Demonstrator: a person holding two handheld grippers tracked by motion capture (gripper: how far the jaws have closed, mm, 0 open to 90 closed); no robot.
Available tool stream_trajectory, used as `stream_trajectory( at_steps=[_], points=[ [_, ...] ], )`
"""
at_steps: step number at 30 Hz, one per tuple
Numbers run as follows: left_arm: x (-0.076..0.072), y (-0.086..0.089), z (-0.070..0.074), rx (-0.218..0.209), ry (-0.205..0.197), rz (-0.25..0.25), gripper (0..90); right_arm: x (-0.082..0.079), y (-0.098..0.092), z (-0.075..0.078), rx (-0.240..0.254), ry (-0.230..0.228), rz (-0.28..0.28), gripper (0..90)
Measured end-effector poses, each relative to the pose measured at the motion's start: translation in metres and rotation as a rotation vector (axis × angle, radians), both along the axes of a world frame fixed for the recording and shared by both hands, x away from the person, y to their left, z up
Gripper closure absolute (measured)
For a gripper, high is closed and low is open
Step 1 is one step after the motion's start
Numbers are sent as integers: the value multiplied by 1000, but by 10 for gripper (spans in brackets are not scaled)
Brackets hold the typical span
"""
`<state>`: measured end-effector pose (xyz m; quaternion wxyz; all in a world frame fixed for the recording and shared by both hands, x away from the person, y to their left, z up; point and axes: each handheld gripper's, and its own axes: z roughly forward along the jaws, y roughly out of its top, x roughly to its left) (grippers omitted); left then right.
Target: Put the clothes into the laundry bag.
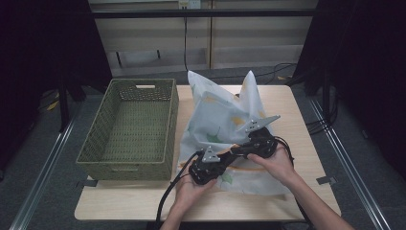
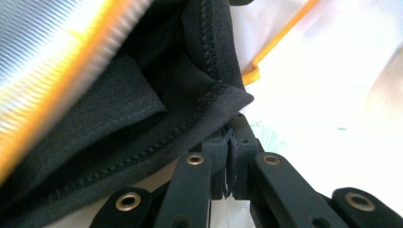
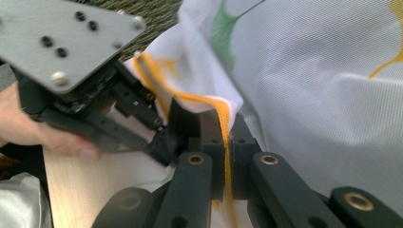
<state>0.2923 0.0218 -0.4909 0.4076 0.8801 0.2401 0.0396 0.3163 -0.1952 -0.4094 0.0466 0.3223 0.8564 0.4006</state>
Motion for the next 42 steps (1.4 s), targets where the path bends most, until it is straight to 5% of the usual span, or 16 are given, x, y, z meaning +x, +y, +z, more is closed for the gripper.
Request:
stream_trajectory(
  at_steps=[8,10,13,16,19,23,26,28,32,33,37,38,39,40,42],
  points=[
    [-18,-5,-7,5,-10,-9,863,-3,1,-5,-5,9,20,889],
    [-20,-3,-7,-27,-40,25,824,-4,1,-4,-5,5,19,889],
    [-28,5,4,-57,-85,30,587,-6,-1,3,13,-9,13,889],
    [-34,9,13,-80,-126,18,561,-7,-2,8,19,-21,13,889],
    [-39,8,17,-161,-206,17,502,-8,-1,12,25,-32,12,889],
    [-31,-1,18,-146,-242,65,417,-7,-1,13,29,-42,3,889],
    [-31,-7,22,-203,-267,56,342,-7,-1,22,52,-86,-22,890],
    [-28,-10,29,-208,-330,78,318,-7,-1,33,78,-122,-27,891],
    [-20,-15,36,-239,-372,103,217,-8,1,43,103,-156,-31,891],
    [-17,-16,40,-208,-392,120,215,-8,3,45,108,-167,-36,891],
    [-5,-20,44,-209,-419,136,167,-5,3,44,112,-161,-44,890],
    [-1,-22,42,-210,-459,137,135,-3,1,42,116,-157,-50,891],
    [-1,-22,42,-210,-459,137,145,-3,1,42,116,-157,-50,891],
    [1,-24,41,-172,-497,148,145,-3,0,42,115,-160,-52,891],
    [5,-24,37,-160,-490,142,123,-2,-1,42,117,-156,-57,890]
  ],
)
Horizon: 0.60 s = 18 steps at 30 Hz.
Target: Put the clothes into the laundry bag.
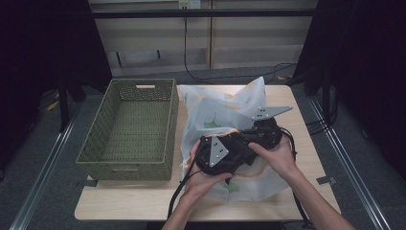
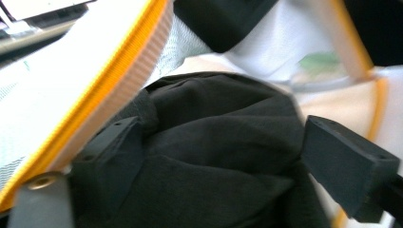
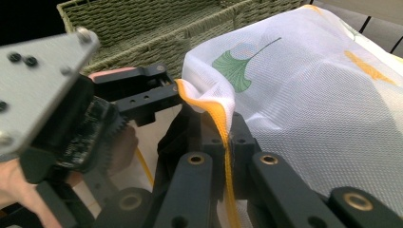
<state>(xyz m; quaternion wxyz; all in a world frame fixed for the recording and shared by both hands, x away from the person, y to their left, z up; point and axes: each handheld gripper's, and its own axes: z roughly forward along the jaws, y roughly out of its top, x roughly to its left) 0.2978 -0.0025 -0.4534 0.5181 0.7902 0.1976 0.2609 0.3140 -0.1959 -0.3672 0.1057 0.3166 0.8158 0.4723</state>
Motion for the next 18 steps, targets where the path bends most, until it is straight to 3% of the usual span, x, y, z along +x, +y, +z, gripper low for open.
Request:
stream_trajectory(
  at_steps=[4,6,9,11,14,16,17,18],
  points=[
    [12,1,-11,-11,90,-26,93,2,-2,-3,-14,11,-8,890],
    [14,-3,-17,61,84,-48,71,4,-3,-5,-20,19,-15,890],
    [17,-9,-27,110,128,-73,49,7,-4,-8,-27,29,-26,890],
    [21,-12,-34,87,185,-111,38,8,-4,-9,-30,36,-28,890],
    [20,-15,-38,130,192,-112,0,9,-3,-12,-42,43,-23,890],
    [19,-18,-40,136,214,-105,0,10,-3,-13,-46,48,-23,890],
    [19,-16,-39,173,218,-122,0,10,-3,-13,-46,48,-23,890],
    [19,-16,-40,132,257,-126,0,10,-3,-14,-48,49,-23,890]
  ],
)
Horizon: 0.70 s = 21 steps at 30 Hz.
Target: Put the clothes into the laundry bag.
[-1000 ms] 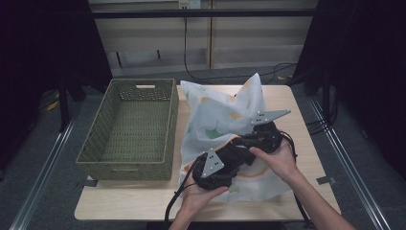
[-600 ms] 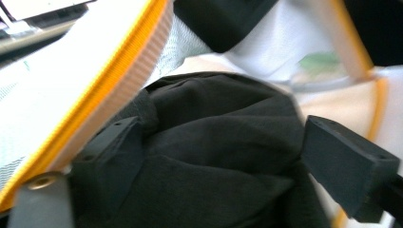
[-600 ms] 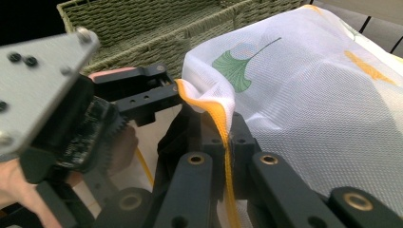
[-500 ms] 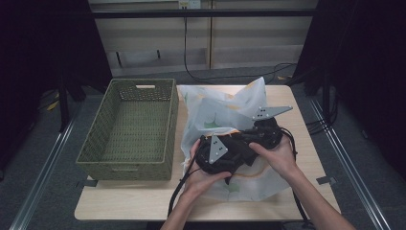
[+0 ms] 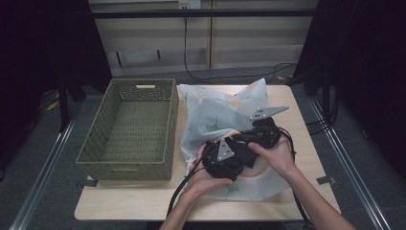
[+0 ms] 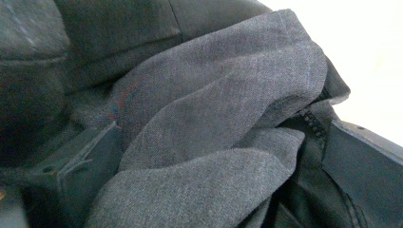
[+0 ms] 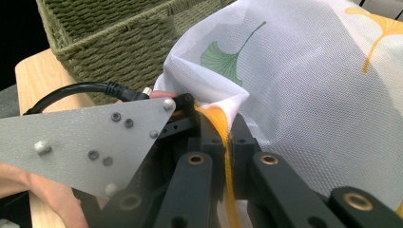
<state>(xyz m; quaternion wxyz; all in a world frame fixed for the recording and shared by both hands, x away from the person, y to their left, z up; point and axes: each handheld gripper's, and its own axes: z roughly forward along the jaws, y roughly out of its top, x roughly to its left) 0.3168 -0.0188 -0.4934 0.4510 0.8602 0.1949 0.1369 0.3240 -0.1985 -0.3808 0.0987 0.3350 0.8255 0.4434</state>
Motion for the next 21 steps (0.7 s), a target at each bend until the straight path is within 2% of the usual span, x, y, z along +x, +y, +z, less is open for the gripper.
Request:
stream_trajectory(
  at_steps=[3,5,6,9,10,12,14,15,16,17,18,19,21],
  points=[
    [3,4,3,-54,69,-30,0,1,0,-2,-8,10,2,890],
    [4,8,5,-69,111,-44,0,1,0,-4,-9,17,3,890],
    [5,8,5,-68,112,-44,0,1,0,-4,-9,17,3,890],
    [1,4,1,16,85,-60,0,2,1,-4,-10,19,3,890],
    [-1,3,-1,8,93,-66,0,2,1,-5,-11,22,2,890],
    [-3,2,-3,39,94,-70,0,2,1,-6,-21,29,2,890],
    [-4,2,-7,54,72,-77,0,2,1,-8,-27,34,3,889],
    [-5,1,-8,75,69,-77,0,2,1,-8,-27,34,3,889],
    [-7,0,-13,91,47,-83,0,2,1,-8,-31,35,3,889],
    [-8,0,-13,112,42,-77,0,2,1,-10,-33,40,3,889],
    [-8,-1,-13,113,45,-76,0,2,1,-11,-35,41,5,890],
    [-7,-2,-14,97,49,-69,0,2,1,-11,-37,42,3,890],
    [-7,-2,-13,132,27,-45,47,2,1,-12,-39,42,2,890]
  ],
)
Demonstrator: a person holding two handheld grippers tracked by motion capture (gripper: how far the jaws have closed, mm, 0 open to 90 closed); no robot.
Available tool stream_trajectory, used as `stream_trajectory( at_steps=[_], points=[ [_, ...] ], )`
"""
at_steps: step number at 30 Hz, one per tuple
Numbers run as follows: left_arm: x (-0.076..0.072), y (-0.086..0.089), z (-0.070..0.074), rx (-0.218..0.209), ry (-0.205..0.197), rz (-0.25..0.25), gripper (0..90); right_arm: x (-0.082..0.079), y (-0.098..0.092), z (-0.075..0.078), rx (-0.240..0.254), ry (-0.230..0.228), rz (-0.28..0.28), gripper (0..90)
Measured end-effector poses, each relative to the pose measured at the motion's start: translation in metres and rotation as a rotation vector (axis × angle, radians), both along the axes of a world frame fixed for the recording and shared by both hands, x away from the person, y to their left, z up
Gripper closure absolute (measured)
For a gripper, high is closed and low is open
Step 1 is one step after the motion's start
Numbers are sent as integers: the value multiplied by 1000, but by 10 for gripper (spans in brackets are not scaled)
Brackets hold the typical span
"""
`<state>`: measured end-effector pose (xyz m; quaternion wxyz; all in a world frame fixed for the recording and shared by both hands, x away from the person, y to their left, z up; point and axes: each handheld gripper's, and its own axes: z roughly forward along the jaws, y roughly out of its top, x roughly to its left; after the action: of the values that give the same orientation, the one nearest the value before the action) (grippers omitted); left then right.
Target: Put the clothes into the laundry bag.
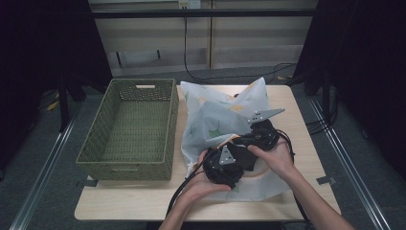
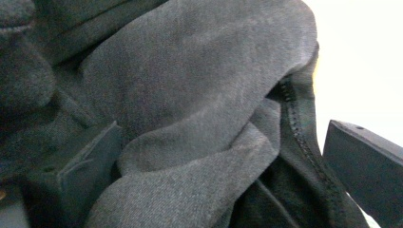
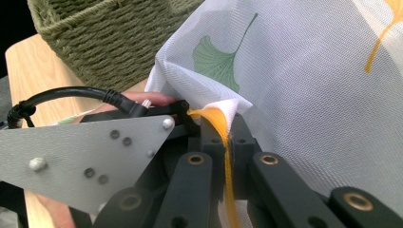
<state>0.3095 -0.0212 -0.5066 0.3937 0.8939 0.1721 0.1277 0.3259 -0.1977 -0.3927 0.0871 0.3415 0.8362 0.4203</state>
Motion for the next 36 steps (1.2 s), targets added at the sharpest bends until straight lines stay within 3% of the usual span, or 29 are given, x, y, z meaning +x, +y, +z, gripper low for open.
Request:
stream_trajectory(
  at_steps=[1,2,3,5,6,7,11,13,14,15,18,21,28,30,31,32,33,34,36],
  points=[
    [1,2,1,1,0,2,91,0,0,0,4,2,1,890],
    [2,4,0,-27,-15,14,135,-1,0,0,2,1,0,889],
    [5,10,1,-42,-16,38,252,-1,0,-1,-2,2,1,890],
    [8,12,2,-56,-12,56,296,-2,0,-1,-3,4,2,889],
    [9,13,3,-51,-10,67,373,-2,0,-2,-4,5,3,890],
    [12,12,5,-17,-15,76,390,-2,0,-2,-4,6,5,890],
    [14,6,6,10,-56,143,483,-4,0,0,-3,4,4,890],
    [18,7,6,0,-54,163,674,-6,-1,2,4,0,0,890],
    [18,8,7,6,-53,166,674,-6,-1,2,4,0,0,890],
    [19,7,6,15,-75,180,776,-6,-3,3,6,-5,-1,890],
    [21,7,8,-6,-113,230,818,-7,-4,5,6,-6,-4,890],
    [26,11,12,-93,-130,294,830,-8,-4,8,13,-7,-3,891],
    [35,19,31,-236,-176,380,835,-18,6,20,20,-44,38,891],
    [38,20,37,-292,-194,419,836,-22,12,25,28,-58,55,891],
    [43,22,44,-361,-200,453,837,-25,16,29,37,-64,71,891],
    [43,22,44,-361,-200,453,838,-25,16,29,37,-64,71,891],
    [48,23,54,-410,-205,462,838,-27,19,31,42,-68,90,892],
    [48,23,54,-410,-205,462,839,-27,19,31,42,-68,90,892],
    [50,22,64,-448,-237,485,840,-29,21,33,62,-67,107,892]
  ],
)
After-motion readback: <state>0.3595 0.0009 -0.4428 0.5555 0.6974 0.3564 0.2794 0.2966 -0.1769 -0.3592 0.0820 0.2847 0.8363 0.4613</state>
